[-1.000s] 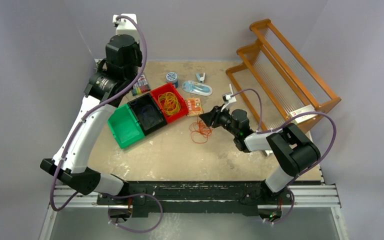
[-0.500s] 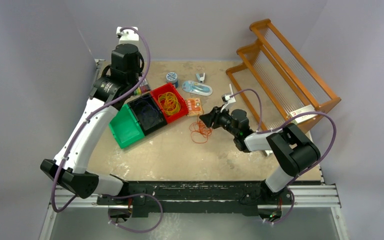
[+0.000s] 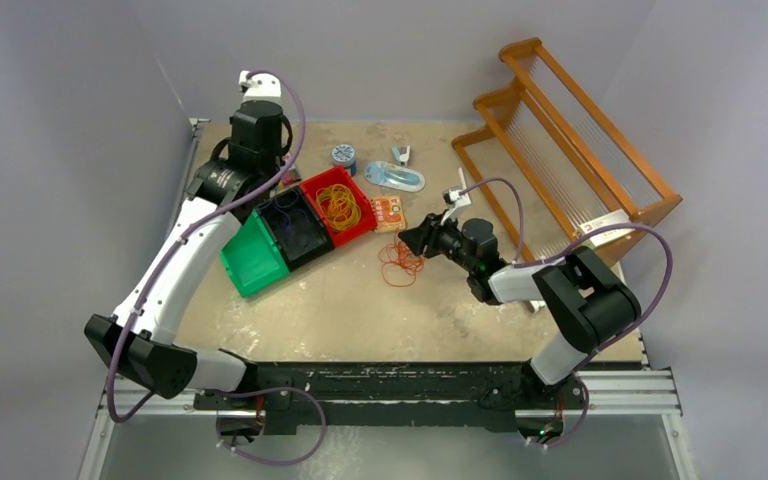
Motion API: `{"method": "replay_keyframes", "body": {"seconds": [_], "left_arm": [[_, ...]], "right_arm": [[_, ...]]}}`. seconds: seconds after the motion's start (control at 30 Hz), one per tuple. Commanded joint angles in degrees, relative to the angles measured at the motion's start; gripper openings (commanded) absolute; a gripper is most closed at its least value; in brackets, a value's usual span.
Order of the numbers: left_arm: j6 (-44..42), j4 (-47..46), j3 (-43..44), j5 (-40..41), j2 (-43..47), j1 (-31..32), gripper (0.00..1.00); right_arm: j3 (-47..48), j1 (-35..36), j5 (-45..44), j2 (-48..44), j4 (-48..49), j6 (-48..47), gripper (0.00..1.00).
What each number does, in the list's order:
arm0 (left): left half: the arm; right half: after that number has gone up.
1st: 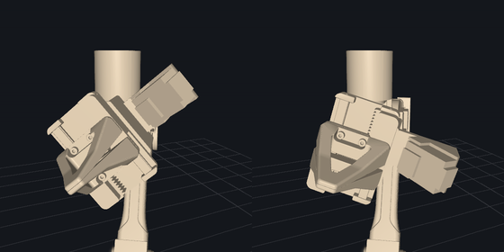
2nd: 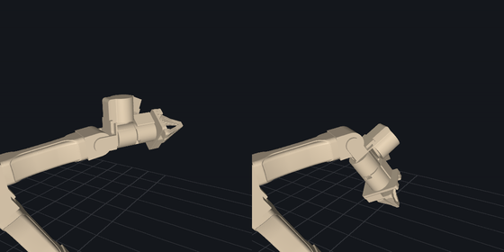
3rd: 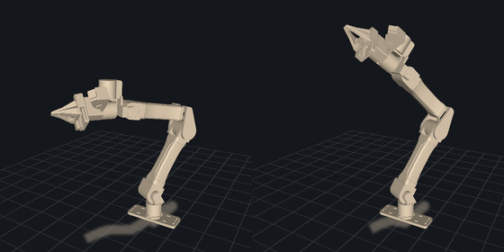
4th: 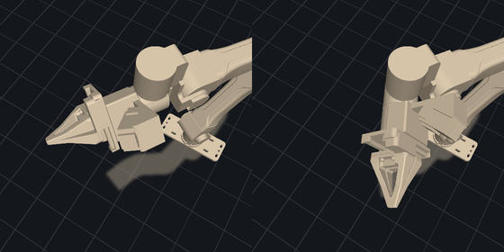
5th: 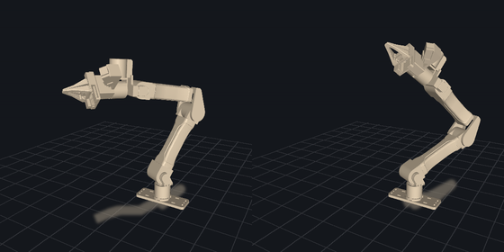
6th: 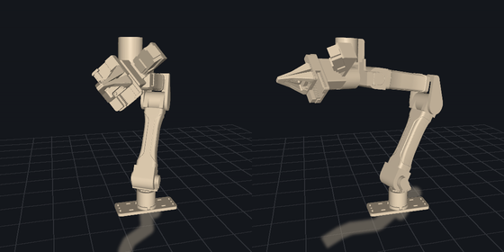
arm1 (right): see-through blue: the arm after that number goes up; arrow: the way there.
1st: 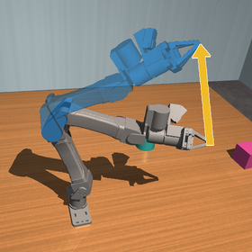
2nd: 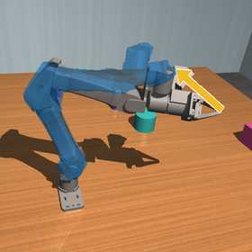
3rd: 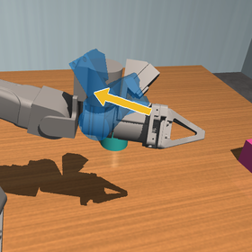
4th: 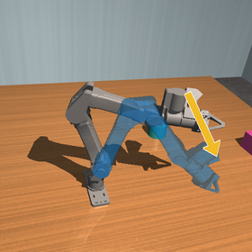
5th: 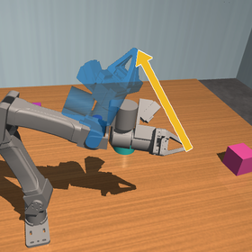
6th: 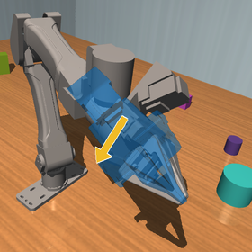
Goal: Untangle the cables
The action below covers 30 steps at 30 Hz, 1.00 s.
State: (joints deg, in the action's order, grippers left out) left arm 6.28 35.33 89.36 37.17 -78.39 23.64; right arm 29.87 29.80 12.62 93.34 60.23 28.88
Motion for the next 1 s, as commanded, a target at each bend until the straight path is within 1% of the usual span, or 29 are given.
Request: {"method": "replay_keyframes", "body": {"seconds": [0.0,0.17,0.3,0.67,0.97], "left_arm": [[1.91,-0.57,-0.62,-2.0,0.5,-0.76,0.0],[2.88,2.93,-0.01,-4.19,-1.07,-0.76,0.0],[3.49,5.6,0.13,-3.78,-2.75,-0.72,0.0],[5.52,3.4,-5.27,-3.33,-5.33,-0.79,0.0],[6.52,2.04,-10.74,0.32,-6.01,-0.92,0.0]], "right_arm": [[1.27,-0.08,0.6,-1.23,2.4,-0.94,0.43],[1.16,-0.04,0.73,-1.14,2.52,-0.93,0.43],[1.16,-0.05,0.99,-0.85,2.57,-0.94,0.43],[1.16,-0.02,1.6,-0.53,2.92,-0.85,0.43],[1.57,-0.07,2.1,0.11,3.09,-0.89,0.44]]}}
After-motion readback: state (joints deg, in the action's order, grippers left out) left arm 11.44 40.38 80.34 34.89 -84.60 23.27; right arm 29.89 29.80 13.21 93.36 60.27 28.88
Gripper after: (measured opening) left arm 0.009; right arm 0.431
